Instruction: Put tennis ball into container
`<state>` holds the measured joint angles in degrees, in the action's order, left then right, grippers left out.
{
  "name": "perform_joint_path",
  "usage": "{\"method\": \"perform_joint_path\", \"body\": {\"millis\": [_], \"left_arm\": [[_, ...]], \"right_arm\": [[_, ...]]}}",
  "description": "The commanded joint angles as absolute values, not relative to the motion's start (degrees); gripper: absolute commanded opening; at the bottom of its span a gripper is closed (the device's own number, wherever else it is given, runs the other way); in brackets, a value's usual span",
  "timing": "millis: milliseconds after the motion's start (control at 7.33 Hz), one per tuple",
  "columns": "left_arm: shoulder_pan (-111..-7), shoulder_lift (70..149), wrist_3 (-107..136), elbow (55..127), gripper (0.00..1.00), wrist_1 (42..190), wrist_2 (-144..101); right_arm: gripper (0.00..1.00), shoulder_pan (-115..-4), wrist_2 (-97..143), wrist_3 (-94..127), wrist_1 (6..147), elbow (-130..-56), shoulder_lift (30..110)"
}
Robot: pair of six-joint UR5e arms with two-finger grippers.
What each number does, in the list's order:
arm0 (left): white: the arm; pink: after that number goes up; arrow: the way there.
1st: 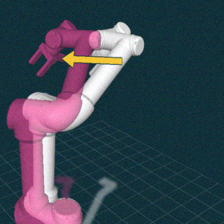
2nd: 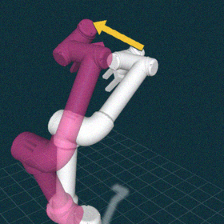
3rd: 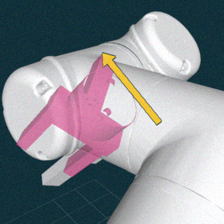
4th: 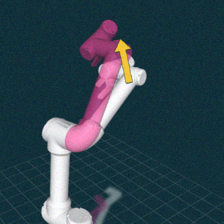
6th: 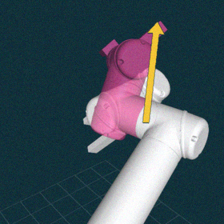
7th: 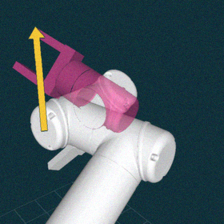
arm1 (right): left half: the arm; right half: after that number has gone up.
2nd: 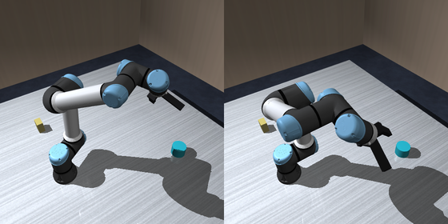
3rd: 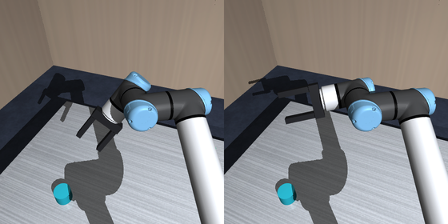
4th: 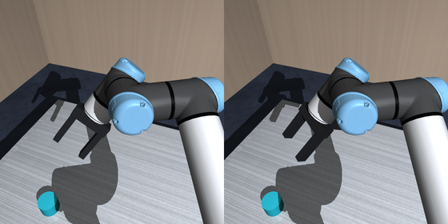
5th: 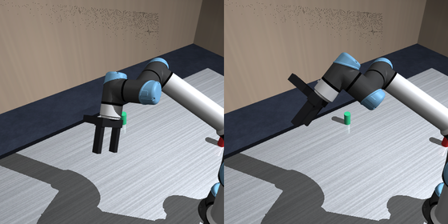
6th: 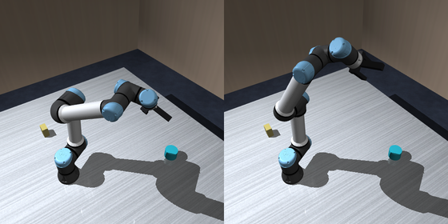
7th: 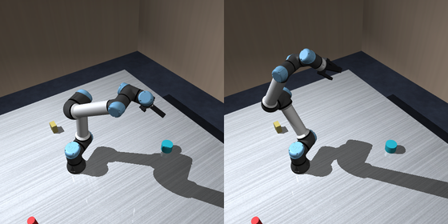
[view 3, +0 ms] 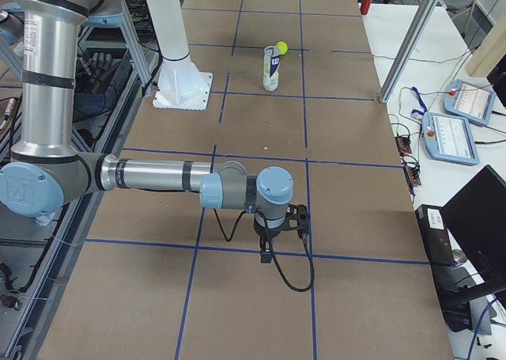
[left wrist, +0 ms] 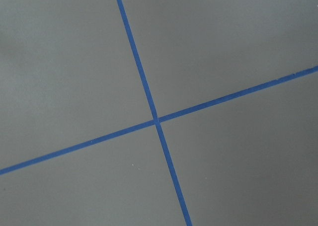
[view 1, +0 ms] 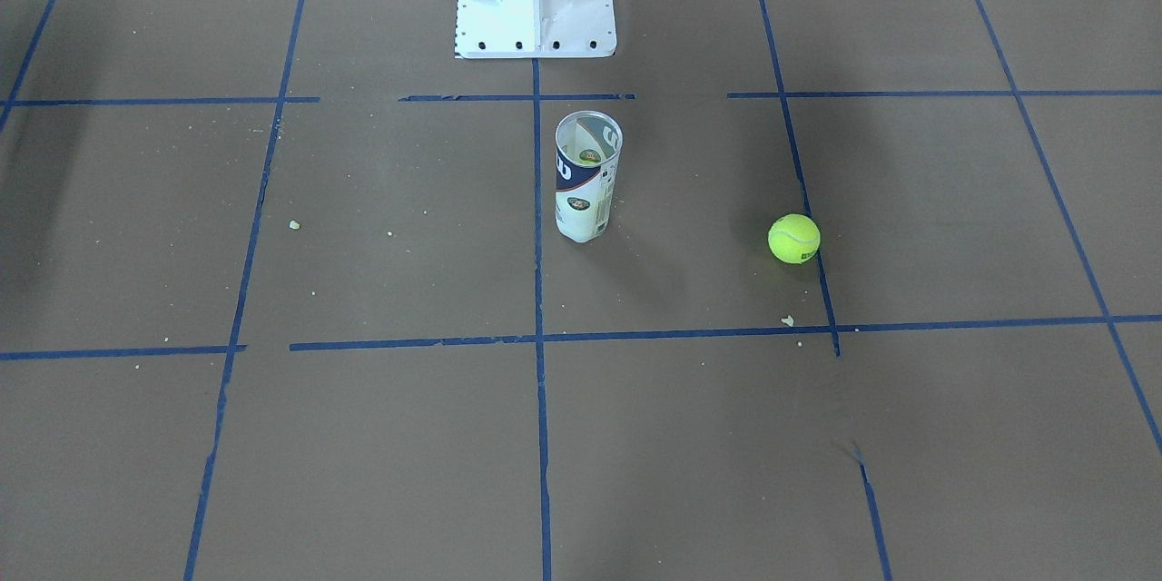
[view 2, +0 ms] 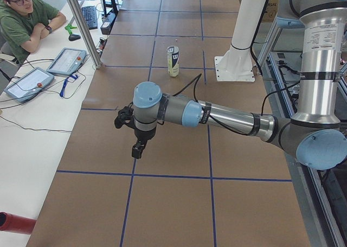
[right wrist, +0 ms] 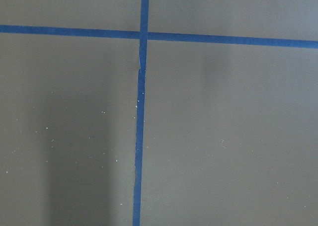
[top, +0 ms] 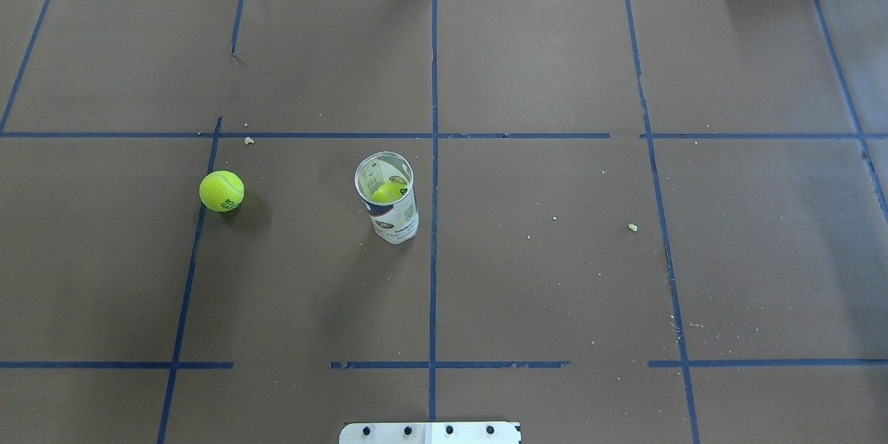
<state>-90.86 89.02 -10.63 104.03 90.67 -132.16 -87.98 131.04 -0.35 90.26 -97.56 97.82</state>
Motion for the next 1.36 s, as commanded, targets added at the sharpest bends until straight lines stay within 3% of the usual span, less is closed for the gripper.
{"method": "perform_joint_path", "body": {"millis": [0,545,818,1227], "left_arm": [[-90.01,89.91,-9.5,106.51,1.0,92.02,-132.36],[-75.54,90.09,20.99,108.54,1.0,104.44,-138.69],[-65.45,90.26,41.03,108.89,1.0,116.57,-129.1],[-49.09,96.13,61.03,107.24,1.0,118.21,-114.82]], "right_arm": [[1.0,-87.98,131.04,-0.35,90.26,-97.56,97.82],[1.0,-87.98,131.04,-0.35,90.26,-97.56,97.82],[1.0,-87.98,131.04,-0.35,90.26,-97.56,97.82],[1.0,-87.98,131.04,-0.35,90.26,-97.56,97.82]]}}
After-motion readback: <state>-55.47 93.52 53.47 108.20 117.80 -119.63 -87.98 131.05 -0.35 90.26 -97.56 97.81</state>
